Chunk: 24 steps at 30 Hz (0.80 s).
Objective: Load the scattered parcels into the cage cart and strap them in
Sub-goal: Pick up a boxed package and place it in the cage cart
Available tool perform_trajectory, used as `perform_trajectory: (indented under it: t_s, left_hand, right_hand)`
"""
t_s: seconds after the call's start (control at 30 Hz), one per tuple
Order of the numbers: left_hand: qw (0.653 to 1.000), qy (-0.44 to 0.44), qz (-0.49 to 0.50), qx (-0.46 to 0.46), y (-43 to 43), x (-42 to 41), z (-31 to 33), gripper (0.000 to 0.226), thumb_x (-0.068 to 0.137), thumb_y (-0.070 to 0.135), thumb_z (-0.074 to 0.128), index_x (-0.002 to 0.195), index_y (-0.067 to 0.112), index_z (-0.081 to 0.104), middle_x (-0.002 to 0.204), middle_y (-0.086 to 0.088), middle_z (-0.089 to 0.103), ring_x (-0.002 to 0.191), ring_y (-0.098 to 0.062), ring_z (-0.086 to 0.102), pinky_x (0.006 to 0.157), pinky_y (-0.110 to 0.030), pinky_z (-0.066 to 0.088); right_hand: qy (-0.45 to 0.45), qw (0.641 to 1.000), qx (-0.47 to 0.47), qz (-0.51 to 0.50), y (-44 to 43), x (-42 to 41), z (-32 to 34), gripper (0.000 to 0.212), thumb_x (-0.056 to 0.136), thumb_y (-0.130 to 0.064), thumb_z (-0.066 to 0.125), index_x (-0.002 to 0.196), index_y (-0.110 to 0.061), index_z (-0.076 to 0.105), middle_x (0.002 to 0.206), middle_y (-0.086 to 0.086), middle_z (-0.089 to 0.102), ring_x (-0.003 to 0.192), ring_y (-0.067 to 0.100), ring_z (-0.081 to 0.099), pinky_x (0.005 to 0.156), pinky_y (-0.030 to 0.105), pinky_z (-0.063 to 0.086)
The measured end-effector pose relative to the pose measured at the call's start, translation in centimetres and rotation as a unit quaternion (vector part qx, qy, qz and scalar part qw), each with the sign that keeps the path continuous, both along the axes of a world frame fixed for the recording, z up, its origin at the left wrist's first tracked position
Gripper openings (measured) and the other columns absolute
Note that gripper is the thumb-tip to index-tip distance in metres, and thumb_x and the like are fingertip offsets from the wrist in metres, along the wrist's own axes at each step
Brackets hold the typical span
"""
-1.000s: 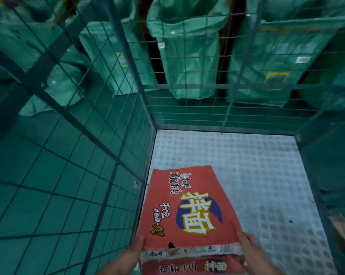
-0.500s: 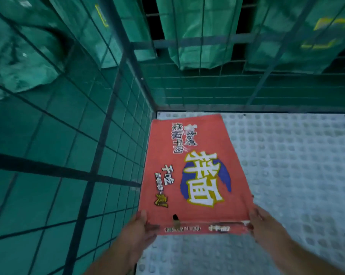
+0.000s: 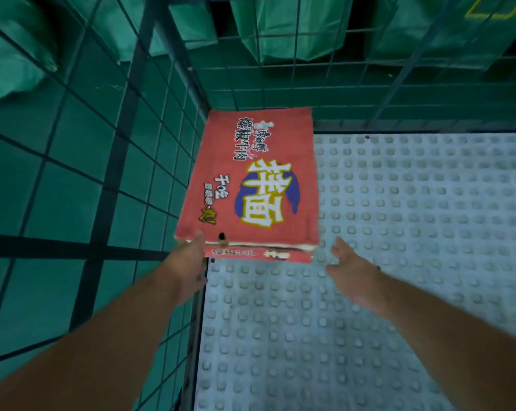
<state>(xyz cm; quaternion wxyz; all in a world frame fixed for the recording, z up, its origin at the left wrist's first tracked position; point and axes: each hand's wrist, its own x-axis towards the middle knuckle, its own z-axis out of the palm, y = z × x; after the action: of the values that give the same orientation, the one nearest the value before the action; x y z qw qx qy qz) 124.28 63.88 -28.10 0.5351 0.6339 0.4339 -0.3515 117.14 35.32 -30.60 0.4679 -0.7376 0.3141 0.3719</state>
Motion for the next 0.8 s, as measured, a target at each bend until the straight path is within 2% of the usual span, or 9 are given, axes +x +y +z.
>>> perform_trajectory:
  t_s: [0.07, 0.1, 0.13, 0.23, 0.33, 0.43, 0.5, 0.6, 0.8]
  left_hand:
    - [0.996, 0.038, -0.082, -0.009, -0.4, -1.4, -0.2, 0.076, 0.093, 0.068, 0.055, 0.152, 0.022, 0.04, 0.15, -0.008, 0.053, 0.131, -0.032, 0.053, 0.111, -0.048, 0.04]
    - [0.993, 0.059, -0.101, -0.017, -0.8, -3.0, -0.1, 0.07, 0.098, 0.062, 0.051, 0.151, 0.019, 0.042, 0.14, -0.007, 0.06, 0.122, -0.029, 0.058, 0.107, -0.044, 0.042]
    - [0.992, 0.064, -0.105, -0.008, -1.2, -4.7, 0.0, 0.058, 0.103, 0.054, 0.048, 0.148, 0.016, 0.048, 0.129, -0.005, 0.065, 0.114, -0.027, 0.061, 0.102, -0.041, 0.045]
    - [0.986, 0.098, -0.132, 0.011, -2.3, -10.9, 2.3, 0.038, 0.108, 0.039, 0.047, 0.133, 0.014, 0.06, 0.115, -0.002, 0.071, 0.105, -0.023, 0.067, 0.092, -0.036, 0.051]
    - [0.974, 0.156, -0.161, 0.0, -3.6, -18.0, 5.5, 0.034, 0.108, 0.037, 0.046, 0.127, 0.015, 0.064, 0.113, -0.002, 0.072, 0.104, -0.023, 0.068, 0.092, -0.036, 0.053]
    - [0.966, 0.179, -0.187, -0.014, -4.7, -23.4, 9.2, 0.031, 0.107, 0.037, 0.048, 0.122, 0.016, 0.066, 0.113, -0.002, 0.073, 0.105, -0.023, 0.068, 0.084, -0.034, 0.054]
    - [0.966, 0.177, -0.188, -0.019, -5.4, -25.5, 11.5, 0.029, 0.105, 0.036, 0.05, 0.119, 0.018, 0.067, 0.112, -0.002, 0.074, 0.105, -0.022, 0.069, 0.093, -0.038, 0.054]
    - [0.97, 0.149, -0.19, -0.02, -7.1, -27.1, 14.8, 0.028, 0.105, 0.034, 0.05, 0.117, 0.016, 0.067, 0.113, -0.005, 0.073, 0.106, -0.025, 0.069, 0.103, -0.044, 0.052]
    - [0.948, 0.066, -0.305, -0.056, -12.9, -27.9, 21.2, 0.024, 0.103, 0.03, 0.053, 0.114, 0.015, 0.067, 0.105, -0.005, 0.074, 0.092, -0.023, 0.069, 0.083, -0.034, 0.052]
  right_hand:
    - [0.007, 0.999, 0.013, 0.048, 1.0, -1.6, 0.4, 0.047, 0.104, -0.003, 0.044, 0.147, -0.023, 0.044, 0.133, 0.013, 0.061, 0.075, 0.015, 0.059, 0.06, 0.027, 0.042]
    - [0.018, 0.998, 0.018, 0.065, 1.7, -2.7, 1.1, 0.042, 0.105, -0.006, 0.045, 0.144, -0.02, 0.048, 0.111, 0.004, 0.064, 0.068, 0.007, 0.053, 0.057, 0.021, 0.039]
    - [0.034, 0.996, 0.033, 0.071, 2.3, -3.7, 1.7, 0.04, 0.105, -0.013, 0.046, 0.145, -0.02, 0.049, 0.104, -0.004, 0.059, 0.071, 0.002, 0.051, 0.06, 0.015, 0.037]
    - [0.064, 0.991, 0.066, 0.097, 3.7, -8.4, 4.6, 0.037, 0.105, -0.023, 0.048, 0.142, -0.023, 0.054, 0.122, -0.003, 0.06, 0.1, 0.01, 0.053, 0.073, 0.015, 0.039]
    - [0.124, 0.984, 0.1, 0.085, 4.3, -14.4, 7.0, 0.026, 0.102, -0.02, 0.05, 0.119, -0.011, 0.068, 0.123, 0.014, 0.069, 0.097, 0.017, 0.06, 0.076, 0.028, 0.047]
    - [0.136, 0.986, 0.092, 0.018, 3.3, -19.7, 9.8, 0.018, 0.103, -0.019, 0.052, 0.099, -0.024, 0.069, 0.109, 0.006, 0.073, 0.087, 0.014, 0.066, 0.077, 0.019, 0.053]
    - [0.144, 0.981, 0.105, -0.071, 1.9, -21.9, 12.4, 0.018, 0.105, -0.013, 0.049, 0.106, -0.015, 0.067, 0.101, 0.007, 0.071, 0.077, 0.012, 0.061, 0.06, 0.011, 0.05]
    - [0.13, 0.972, 0.115, -0.157, -0.6, -24.2, 16.5, 0.02, 0.104, -0.021, 0.052, 0.116, -0.012, 0.066, 0.103, 0.006, 0.071, 0.083, 0.017, 0.061, 0.066, 0.024, 0.046]
    - [0.044, 0.947, 0.077, -0.308, -4.6, -30.0, 24.5, 0.023, 0.103, -0.029, 0.054, 0.118, -0.016, 0.065, 0.104, 0.001, 0.073, 0.088, 0.016, 0.064, 0.072, 0.028, 0.047]
